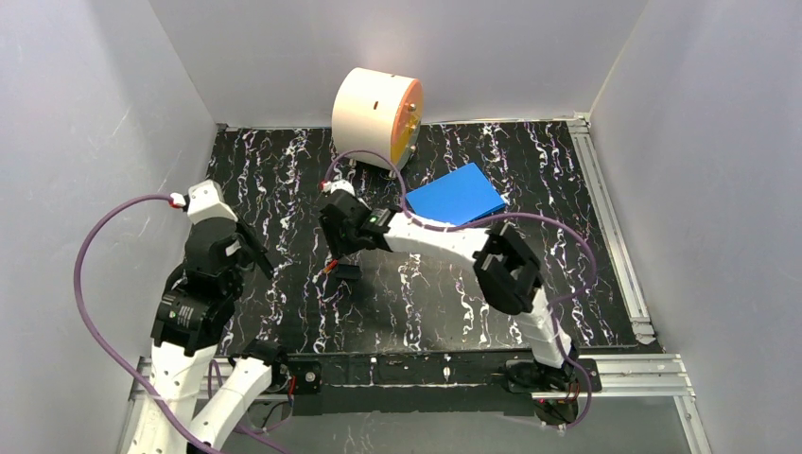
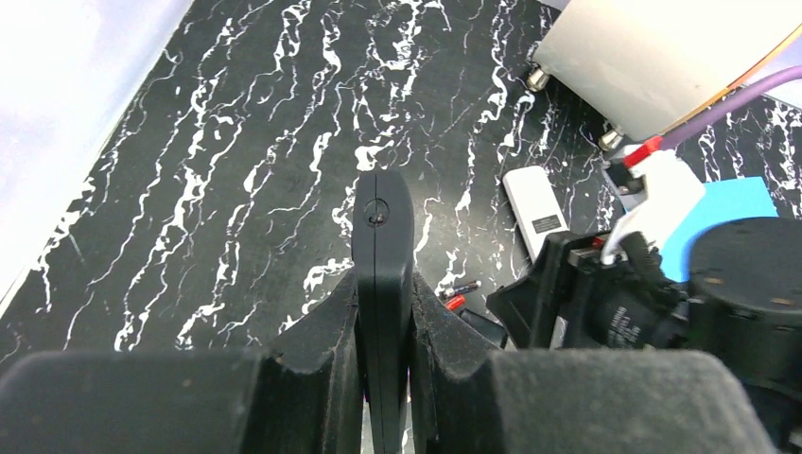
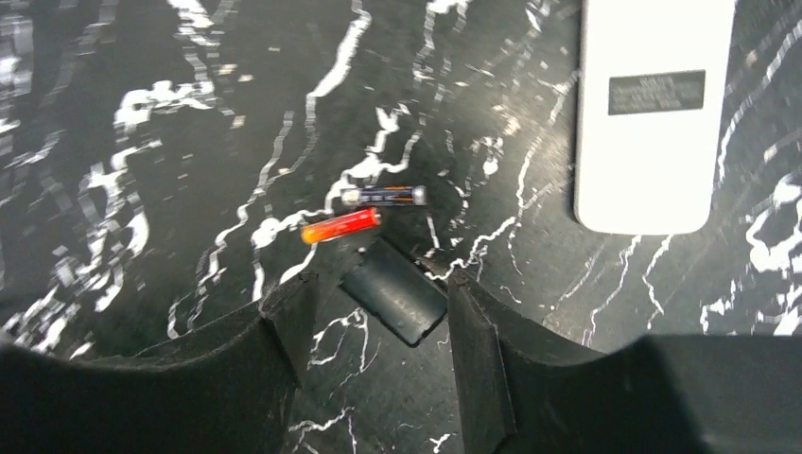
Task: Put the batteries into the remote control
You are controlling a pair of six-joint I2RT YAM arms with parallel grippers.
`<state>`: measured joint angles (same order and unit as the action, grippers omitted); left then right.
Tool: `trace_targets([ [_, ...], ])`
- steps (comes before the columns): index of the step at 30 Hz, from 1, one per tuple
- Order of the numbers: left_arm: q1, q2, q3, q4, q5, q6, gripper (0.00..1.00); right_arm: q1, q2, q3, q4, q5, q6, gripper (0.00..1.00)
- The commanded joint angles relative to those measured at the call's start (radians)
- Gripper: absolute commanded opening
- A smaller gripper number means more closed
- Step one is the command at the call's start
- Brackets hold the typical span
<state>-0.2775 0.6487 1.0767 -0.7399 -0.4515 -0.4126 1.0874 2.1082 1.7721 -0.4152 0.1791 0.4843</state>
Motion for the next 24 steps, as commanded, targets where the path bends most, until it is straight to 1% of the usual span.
trace_targets([
  [1, 0.004, -0.023, 0.032, -0.068, -0.059, -0.006, 0.00, 0.084, 0.092, 0.162, -0.244, 0.270, 0.163, 0.61],
  [5, 0.003, -0.038, 0.034, -0.099, -0.038, -0.019, 0.00, 0.119, 0.184, 0.243, -0.274, 0.288, 0.233, 0.63],
  [8, 0.003, -0.066, 0.026, -0.118, -0.031, -0.029, 0.00, 0.132, 0.244, 0.312, -0.310, 0.312, 0.270, 0.70],
  [12, 0.003, -0.115, 0.004, -0.134, -0.021, -0.033, 0.00, 0.147, 0.307, 0.359, -0.323, 0.355, 0.277, 0.74],
  [15, 0.003, -0.140, 0.004, -0.160, -0.021, -0.039, 0.00, 0.155, 0.340, 0.391, -0.330, 0.403, 0.265, 0.75],
  [19, 0.003, -0.167, 0.007, -0.184, -0.024, -0.037, 0.00, 0.157, 0.331, 0.397, -0.328, 0.430, 0.262, 0.75],
  [24, 0.003, -0.175, 0.003, -0.194, -0.021, -0.038, 0.00, 0.168, 0.273, 0.354, -0.262, 0.432, 0.248, 0.75],
])
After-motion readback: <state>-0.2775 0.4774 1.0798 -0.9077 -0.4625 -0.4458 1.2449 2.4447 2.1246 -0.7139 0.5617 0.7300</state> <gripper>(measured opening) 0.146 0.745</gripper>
